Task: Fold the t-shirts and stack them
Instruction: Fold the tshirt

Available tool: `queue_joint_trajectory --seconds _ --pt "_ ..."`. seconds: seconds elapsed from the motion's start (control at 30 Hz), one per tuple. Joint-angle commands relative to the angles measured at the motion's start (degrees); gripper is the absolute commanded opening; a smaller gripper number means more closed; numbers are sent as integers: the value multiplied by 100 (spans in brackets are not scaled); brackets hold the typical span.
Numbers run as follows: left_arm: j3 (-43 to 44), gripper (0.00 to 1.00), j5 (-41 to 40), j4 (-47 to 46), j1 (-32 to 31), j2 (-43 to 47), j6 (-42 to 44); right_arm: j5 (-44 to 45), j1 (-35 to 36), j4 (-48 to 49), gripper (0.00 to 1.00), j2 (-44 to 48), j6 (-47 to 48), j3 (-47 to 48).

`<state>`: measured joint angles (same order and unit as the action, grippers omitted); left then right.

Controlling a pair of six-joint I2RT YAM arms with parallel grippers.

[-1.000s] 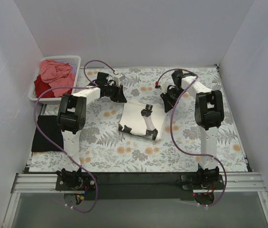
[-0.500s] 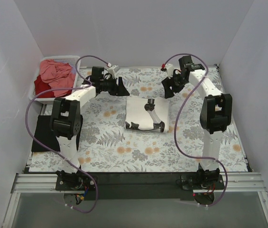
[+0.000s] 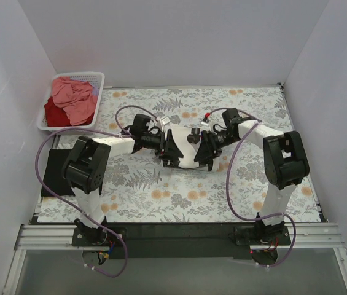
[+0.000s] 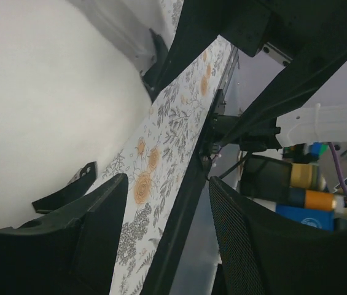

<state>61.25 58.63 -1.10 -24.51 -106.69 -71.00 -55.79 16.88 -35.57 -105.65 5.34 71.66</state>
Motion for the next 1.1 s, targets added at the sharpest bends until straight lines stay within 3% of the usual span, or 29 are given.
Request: queue_joint_trajectory --seconds 0.0,0.2,0.4,0.53,0.73,0.83,0.97,1.07 --pt "-333 54 131 -618 78 -289 -686 -407 -80 814 77 -280 -596 -503" --pt "-448 54 -185 -576 412 -1194 -730 -90 -527 859 74 -1133 -280 -872" --pt "-886 54 -106 -663 632 -1205 -828 226 -915 552 73 -1090 203 -1101" --pt "-958 54 25 -514 658 -714 -617 472 -933 -71 72 -678 774 -1058" --pt "-975 54 123 -92 1043 938 -185 883 -863 -355 68 386 1048 -286" --pt "-914 54 -342 75 1421 1457 -265 1595 -389 240 66 834 688 -82" --pt "-458 54 -1551 1135 1879 1836 -143 3718 1040 1059 61 1230 941 -81" --pt "-115 56 -2371 1952 1950 1889 295 4610 2036 1263 56 1117 1231 -64"
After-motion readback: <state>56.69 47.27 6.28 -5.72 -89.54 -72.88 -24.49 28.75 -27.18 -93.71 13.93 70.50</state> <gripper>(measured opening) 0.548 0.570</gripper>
